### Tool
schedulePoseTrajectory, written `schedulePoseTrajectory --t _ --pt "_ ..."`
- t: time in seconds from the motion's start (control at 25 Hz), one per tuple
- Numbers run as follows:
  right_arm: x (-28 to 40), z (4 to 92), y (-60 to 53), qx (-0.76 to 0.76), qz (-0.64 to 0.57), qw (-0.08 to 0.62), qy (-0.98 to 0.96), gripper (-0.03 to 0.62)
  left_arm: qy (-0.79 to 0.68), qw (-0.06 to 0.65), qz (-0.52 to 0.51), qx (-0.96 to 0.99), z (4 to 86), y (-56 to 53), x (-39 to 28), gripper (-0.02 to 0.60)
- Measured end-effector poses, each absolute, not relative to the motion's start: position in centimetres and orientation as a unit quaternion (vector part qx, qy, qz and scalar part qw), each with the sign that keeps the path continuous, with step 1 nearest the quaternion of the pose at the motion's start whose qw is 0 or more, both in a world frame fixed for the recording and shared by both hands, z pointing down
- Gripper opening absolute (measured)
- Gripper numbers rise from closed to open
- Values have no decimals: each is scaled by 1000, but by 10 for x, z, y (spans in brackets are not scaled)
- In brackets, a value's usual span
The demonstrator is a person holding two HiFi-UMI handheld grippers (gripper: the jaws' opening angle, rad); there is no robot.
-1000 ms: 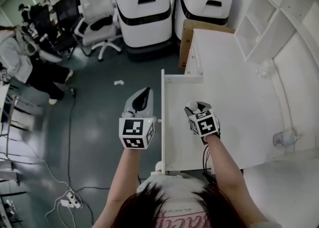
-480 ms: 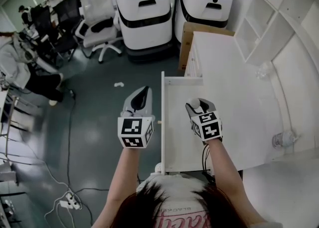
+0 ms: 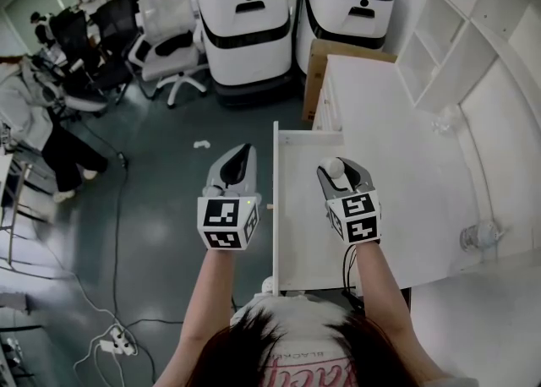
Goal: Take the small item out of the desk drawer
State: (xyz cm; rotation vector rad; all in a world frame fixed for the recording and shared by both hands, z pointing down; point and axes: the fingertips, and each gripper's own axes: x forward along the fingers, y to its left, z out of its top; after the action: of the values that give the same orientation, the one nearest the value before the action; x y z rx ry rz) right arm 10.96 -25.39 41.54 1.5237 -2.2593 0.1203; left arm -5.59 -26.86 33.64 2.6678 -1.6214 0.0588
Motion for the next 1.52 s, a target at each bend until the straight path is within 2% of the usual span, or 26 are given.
schedulePoseTrajectory --t 0.32,0.56,1.52 --pt "115 378 -243 566 5 171 -807 179 -520 2 10 854 328 -264 -54 11" --pt "122 345 -235 579 -15 117 -807 179 -519 -5 0 855 317 -262 -50 11" --pt "138 239 -209 608 -117 32 -785 178 -508 -88 -59 855 237 -249 -53 11"
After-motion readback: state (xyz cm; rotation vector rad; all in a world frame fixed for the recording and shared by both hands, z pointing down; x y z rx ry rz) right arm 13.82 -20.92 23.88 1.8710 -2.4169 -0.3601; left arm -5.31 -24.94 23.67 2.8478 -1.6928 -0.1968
